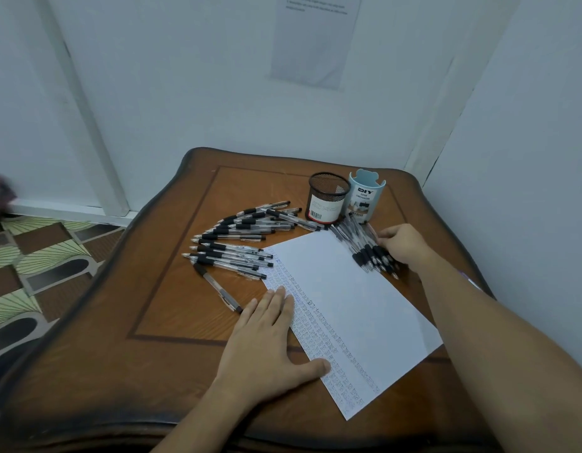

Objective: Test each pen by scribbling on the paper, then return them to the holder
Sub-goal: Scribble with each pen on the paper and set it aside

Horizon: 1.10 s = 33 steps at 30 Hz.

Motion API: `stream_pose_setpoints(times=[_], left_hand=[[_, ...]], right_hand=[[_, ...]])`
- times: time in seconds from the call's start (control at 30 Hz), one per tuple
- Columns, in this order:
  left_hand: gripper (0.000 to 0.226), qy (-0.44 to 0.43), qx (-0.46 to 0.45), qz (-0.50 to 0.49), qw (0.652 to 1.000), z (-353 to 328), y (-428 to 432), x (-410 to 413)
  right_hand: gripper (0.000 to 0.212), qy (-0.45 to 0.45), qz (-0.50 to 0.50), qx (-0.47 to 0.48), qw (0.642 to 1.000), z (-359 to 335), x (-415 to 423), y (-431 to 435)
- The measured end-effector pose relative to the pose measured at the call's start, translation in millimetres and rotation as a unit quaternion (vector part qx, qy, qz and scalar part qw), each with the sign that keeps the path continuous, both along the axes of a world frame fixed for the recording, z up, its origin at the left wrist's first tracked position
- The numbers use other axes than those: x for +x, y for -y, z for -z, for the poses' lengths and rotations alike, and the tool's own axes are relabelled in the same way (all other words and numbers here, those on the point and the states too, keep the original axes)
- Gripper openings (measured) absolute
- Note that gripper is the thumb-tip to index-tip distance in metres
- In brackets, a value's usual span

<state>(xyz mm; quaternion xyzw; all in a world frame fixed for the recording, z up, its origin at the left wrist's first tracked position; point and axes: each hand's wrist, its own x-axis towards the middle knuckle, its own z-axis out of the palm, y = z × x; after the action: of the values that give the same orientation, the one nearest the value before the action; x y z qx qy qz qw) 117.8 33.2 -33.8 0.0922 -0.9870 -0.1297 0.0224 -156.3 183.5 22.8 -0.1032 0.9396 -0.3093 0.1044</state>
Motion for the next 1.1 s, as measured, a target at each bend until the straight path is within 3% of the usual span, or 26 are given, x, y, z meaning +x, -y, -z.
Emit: stream_pose_setpoints(times=[0.13, 0.5, 0.67, 0.83, 0.97, 1.1], left_hand=[[0.114, 0.002, 0.000, 0.001, 1.000, -1, 0, 0], [0.116, 0.007, 0.003, 0.002, 1.000, -1, 0, 0], [0.115, 0.006, 0.006, 0.002, 1.000, -1, 0, 0], [0.115, -0.004, 0.010, 0.000, 1.000, -2, 0, 1], [0.115, -0.010, 0.014, -0.004, 1.000, -2, 0, 1], [0.116, -0.006, 0.012, -0.006, 1.000, -3, 0, 1]], right_hand=[[0.033, 0.008, -0.008, -0.025, 1.000, -2, 4, 1], [0.034, -0.021, -0.029, 0.015, 0.999, -3, 9, -7], [0.027, -0.179, -0.092, 0.005, 0.980, 0, 28, 15], [0.020, -0.096, -0.267, -0.042, 0.958, 20, 76, 77], [0.025, -0.048, -0.270, -0.097, 0.957, 29, 99, 112], [0.021, -0.074, -0.261, -0.039, 0.962, 29, 100, 126]])
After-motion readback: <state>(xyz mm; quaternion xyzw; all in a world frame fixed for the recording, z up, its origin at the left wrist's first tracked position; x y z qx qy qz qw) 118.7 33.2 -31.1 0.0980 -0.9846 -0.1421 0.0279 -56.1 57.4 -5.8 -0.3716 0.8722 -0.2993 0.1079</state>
